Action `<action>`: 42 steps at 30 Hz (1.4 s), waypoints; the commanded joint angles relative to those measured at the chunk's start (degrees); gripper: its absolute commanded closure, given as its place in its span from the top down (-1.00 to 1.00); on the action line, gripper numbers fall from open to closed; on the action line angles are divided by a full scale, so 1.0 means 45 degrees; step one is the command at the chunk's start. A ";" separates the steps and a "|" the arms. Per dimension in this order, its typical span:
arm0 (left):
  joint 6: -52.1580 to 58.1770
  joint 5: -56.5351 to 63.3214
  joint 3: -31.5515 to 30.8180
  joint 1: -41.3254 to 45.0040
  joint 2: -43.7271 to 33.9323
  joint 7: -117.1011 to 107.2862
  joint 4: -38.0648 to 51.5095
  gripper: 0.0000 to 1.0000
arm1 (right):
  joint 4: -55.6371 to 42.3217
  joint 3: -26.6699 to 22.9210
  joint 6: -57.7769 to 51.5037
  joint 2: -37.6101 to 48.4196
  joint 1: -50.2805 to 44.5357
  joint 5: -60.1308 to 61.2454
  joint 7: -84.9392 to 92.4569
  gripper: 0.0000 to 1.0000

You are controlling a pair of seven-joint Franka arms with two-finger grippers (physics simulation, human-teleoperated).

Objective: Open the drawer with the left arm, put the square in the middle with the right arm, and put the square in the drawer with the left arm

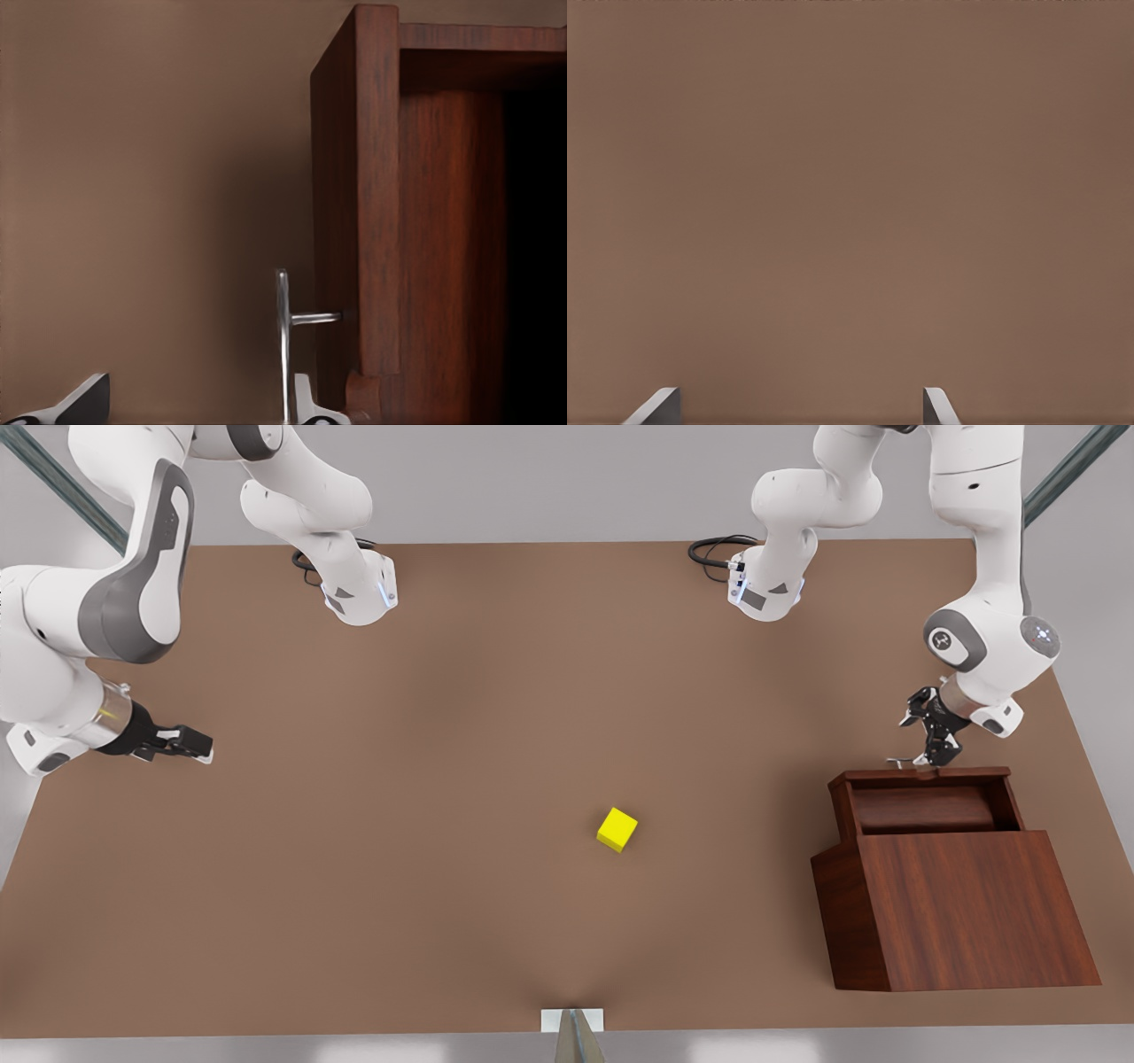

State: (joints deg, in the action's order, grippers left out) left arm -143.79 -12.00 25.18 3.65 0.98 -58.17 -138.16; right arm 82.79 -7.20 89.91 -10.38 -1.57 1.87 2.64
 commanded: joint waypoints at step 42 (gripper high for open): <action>0.6192 0.1944 -0.4891 0.6552 0.9080 1.1559 1.4590 1.00 | -0.1133 -0.0021 -0.0098 -0.0429 0.0231 0.0132 -0.0039 1.00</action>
State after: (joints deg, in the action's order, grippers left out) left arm -115.93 -2.31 2.81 33.17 41.84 -6.04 -72.64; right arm 77.70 -7.29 89.47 -12.31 -0.52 2.46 2.46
